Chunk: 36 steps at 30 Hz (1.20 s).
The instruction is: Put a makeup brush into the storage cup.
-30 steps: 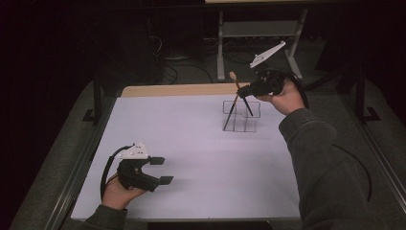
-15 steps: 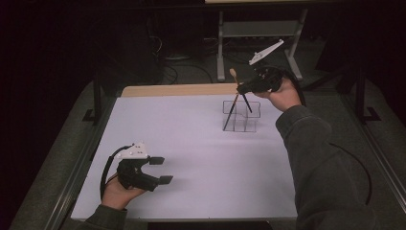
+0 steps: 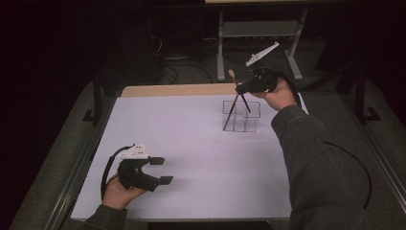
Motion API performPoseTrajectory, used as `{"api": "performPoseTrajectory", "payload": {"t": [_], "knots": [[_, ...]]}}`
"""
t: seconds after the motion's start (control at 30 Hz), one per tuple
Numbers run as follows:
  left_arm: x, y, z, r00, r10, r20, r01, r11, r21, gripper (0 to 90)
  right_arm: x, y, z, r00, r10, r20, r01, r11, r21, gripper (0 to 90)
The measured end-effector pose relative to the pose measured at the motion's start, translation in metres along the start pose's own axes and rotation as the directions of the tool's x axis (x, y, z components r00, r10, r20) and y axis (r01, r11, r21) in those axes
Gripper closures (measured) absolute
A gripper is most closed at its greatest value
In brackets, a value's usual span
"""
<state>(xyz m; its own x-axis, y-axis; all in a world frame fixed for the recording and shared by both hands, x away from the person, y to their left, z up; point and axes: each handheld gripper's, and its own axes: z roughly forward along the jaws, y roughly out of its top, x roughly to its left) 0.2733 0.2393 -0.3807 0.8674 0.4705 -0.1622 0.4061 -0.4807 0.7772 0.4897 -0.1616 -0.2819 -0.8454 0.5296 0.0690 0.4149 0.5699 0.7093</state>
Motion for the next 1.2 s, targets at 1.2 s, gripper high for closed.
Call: {"api": "performPoseTrajectory", "payload": {"t": [1.2], "knots": [[-0.001,-0.001,0.001,0.9997,-0.015,0.017,0.015,0.9999,-0.003,22.5,-0.013,-0.031,0.015,0.9975,0.056,0.042,-0.057,0.998,0.022,82.6]]}}
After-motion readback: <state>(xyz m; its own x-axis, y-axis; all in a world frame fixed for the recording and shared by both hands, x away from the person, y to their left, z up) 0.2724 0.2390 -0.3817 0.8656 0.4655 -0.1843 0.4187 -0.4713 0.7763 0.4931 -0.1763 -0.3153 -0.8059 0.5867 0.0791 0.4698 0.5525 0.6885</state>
